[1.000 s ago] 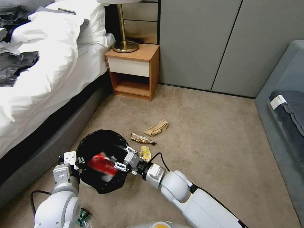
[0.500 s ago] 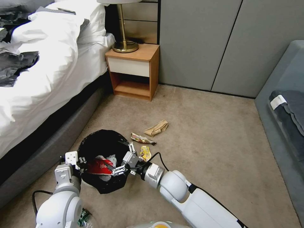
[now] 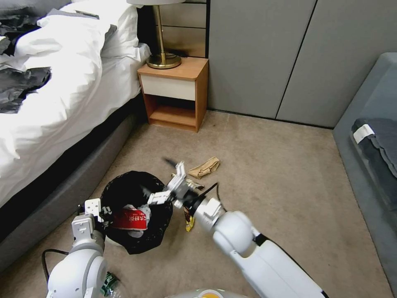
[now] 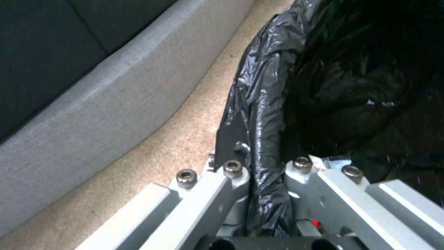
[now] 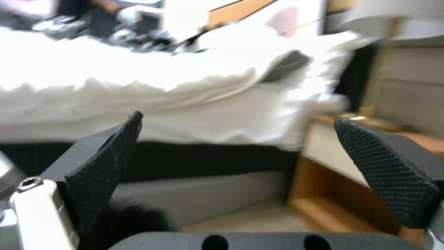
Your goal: Pick up the trash bin, then pick up the garbage from the floor and place it into the trash bin.
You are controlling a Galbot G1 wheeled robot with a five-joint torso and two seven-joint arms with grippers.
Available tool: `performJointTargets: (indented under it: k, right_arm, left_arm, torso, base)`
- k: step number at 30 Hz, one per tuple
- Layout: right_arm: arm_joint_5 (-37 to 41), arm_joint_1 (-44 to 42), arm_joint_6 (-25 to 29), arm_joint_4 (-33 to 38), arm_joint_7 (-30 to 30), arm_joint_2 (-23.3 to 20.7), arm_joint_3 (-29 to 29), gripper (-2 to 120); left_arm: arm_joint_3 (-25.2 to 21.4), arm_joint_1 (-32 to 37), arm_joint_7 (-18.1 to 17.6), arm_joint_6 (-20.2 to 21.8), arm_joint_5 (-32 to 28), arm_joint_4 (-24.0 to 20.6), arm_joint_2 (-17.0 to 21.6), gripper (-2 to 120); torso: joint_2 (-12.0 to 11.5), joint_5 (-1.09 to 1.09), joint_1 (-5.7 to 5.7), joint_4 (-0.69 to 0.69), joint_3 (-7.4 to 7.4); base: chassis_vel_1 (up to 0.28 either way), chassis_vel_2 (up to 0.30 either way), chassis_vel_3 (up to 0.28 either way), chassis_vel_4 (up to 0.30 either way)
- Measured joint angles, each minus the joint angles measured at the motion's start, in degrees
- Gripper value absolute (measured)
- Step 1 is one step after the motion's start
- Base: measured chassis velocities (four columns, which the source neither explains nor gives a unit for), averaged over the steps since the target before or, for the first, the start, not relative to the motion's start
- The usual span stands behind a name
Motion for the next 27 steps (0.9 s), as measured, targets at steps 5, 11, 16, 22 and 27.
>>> performJointTargets:
  k: [5, 11, 16, 22, 27]
  right_arm:
    - [-1.39, -12.67, -2.75, 6.05, 6.26, -0.51, 7.83, 100]
    - [-2.64, -16.06, -2.34, 4.55, 7.44, -0.24, 11.01, 100]
    - [-2.70, -16.39, -2.51, 3.60, 7.94, -0.11, 11.96, 100]
    - [-0.21, -13.43, -5.72, 2.25, 8.92, -0.33, 11.76, 100]
    - [3.63, -9.65, -9.78, -0.42, 10.43, -0.87, 10.06, 100]
  left_arm:
    - [-0.86, 0.17, 0.09, -0.14, -0.78, 0.09, 0.42, 1]
    - [-1.53, 0.51, 0.13, -0.22, -1.49, -0.64, 0.90, 1]
    - [-1.85, 0.78, 0.14, -0.29, -1.78, -0.98, 1.18, 1]
    - [-1.84, 1.17, 0.18, -0.49, -1.82, -1.47, 1.14, 1]
    - [-1.84, 1.32, 0.19, -0.52, -1.78, -1.81, 1.08, 1]
  torso:
    - [0.00, 0.00, 0.00, -0.02, 0.00]
    - [0.00, 0.01, 0.00, 0.00, 0.00]
    - [0.00, 0.01, 0.00, 0.00, 0.00]
    - [0.00, 0.00, 0.00, 0.00, 0.00]
    - [0.00, 0.00, 0.00, 0.00, 0.00]
  base:
    - [0.000, 0.000, 0.000, 0.000]
    - [0.000, 0.000, 0.000, 0.000]
    - [0.000, 0.000, 0.000, 0.000]
    - [0.000, 0.000, 0.000, 0.000]
    - [0.000, 0.000, 0.000, 0.000]
